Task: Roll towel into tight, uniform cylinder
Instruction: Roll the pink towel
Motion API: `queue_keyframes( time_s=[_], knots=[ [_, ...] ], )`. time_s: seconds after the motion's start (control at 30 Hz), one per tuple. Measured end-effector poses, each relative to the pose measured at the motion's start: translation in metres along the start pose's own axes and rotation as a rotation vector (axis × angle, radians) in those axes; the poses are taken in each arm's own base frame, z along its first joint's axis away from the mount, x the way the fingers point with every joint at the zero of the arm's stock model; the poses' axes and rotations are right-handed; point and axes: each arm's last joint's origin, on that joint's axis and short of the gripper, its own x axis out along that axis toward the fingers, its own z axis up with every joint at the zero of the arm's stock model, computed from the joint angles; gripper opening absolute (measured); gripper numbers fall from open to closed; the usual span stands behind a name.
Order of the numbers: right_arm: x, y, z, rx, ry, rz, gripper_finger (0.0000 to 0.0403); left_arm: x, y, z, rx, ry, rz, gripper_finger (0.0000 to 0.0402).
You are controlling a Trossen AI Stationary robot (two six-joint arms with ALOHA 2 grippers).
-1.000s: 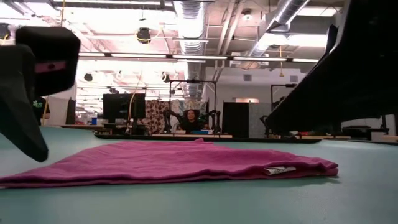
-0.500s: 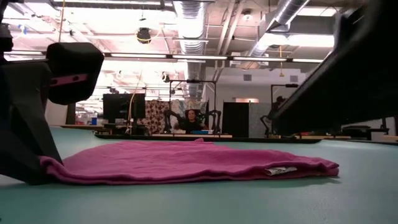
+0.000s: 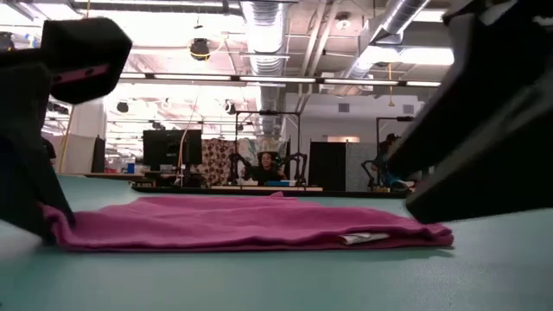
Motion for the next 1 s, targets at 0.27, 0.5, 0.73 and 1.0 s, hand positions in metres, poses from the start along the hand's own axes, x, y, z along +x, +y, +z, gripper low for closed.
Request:
queue_keyframes(
  time_s=[0.27,0.5,0.73,1.0],
  knots=[
    [0.007,-0.002,0.007,-0.041,-0.02,0.008,0.0216,-0.007,0.006,0.018,0.006,0.01,0.029,0.0],
    [0.008,-0.002,0.008,-0.039,-0.02,0.007,0.0217,-0.014,0.011,0.031,0.051,0.035,0.079,0.0],
    [0.011,-0.002,0.007,-0.038,-0.017,0.003,0.0217,-0.018,0.015,0.042,0.095,0.014,0.112,0.0],
    [0.019,0.002,0.001,-0.062,-0.017,-0.008,0.0217,-0.026,0.022,0.056,0.138,0.023,0.153,0.0]
  ],
)
